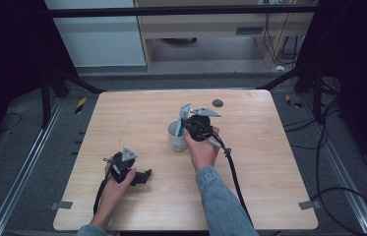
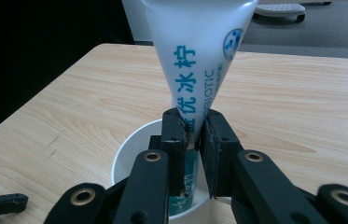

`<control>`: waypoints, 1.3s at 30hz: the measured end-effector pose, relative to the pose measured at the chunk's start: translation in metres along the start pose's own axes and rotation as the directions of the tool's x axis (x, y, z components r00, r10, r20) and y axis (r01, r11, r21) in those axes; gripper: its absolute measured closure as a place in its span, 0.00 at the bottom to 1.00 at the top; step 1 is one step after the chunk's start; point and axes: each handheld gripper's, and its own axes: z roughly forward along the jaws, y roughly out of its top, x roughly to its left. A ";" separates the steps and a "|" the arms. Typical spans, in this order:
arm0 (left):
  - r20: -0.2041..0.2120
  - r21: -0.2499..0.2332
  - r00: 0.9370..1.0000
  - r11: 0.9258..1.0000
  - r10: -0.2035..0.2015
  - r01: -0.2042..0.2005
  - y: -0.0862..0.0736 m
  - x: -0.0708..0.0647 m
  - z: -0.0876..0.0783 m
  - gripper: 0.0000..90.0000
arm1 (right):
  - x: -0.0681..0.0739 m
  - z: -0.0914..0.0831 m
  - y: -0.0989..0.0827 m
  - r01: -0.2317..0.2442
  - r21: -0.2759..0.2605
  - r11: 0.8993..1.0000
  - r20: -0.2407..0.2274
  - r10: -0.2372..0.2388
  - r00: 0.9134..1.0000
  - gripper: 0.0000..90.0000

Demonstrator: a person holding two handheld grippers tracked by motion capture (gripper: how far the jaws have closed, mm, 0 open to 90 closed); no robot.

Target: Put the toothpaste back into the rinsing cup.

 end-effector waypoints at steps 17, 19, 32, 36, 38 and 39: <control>0.000 0.002 1.000 1.000 0.002 -0.002 0.000 0.000 0.000 0.00 | -0.012 -0.005 -0.003 -0.025 0.013 1.000 -0.007 0.025 1.000 0.84; 0.000 0.002 1.000 1.000 0.003 -0.003 0.000 0.000 0.000 0.00 | -0.014 -0.005 -0.003 -0.024 0.014 1.000 -0.008 0.024 1.000 0.83; 0.000 0.000 1.000 1.000 0.000 0.000 0.000 0.000 0.000 0.00 | -0.013 -0.005 -0.003 -0.021 0.018 1.000 -0.013 0.021 1.000 0.79; 0.000 0.002 1.000 1.000 0.003 -0.003 0.000 0.000 0.000 0.00 | -0.013 -0.005 -0.003 -0.021 0.019 1.000 -0.013 0.021 1.000 0.78; 0.000 0.000 1.000 1.000 0.001 -0.001 0.000 0.000 0.000 0.00 | -0.013 -0.005 -0.004 -0.020 0.022 1.000 -0.012 0.021 1.000 0.76; 0.000 0.000 1.000 1.000 0.001 -0.001 0.000 0.000 0.000 0.00 | -0.013 -0.005 -0.004 -0.023 0.023 0.999 -0.012 0.023 1.000 0.76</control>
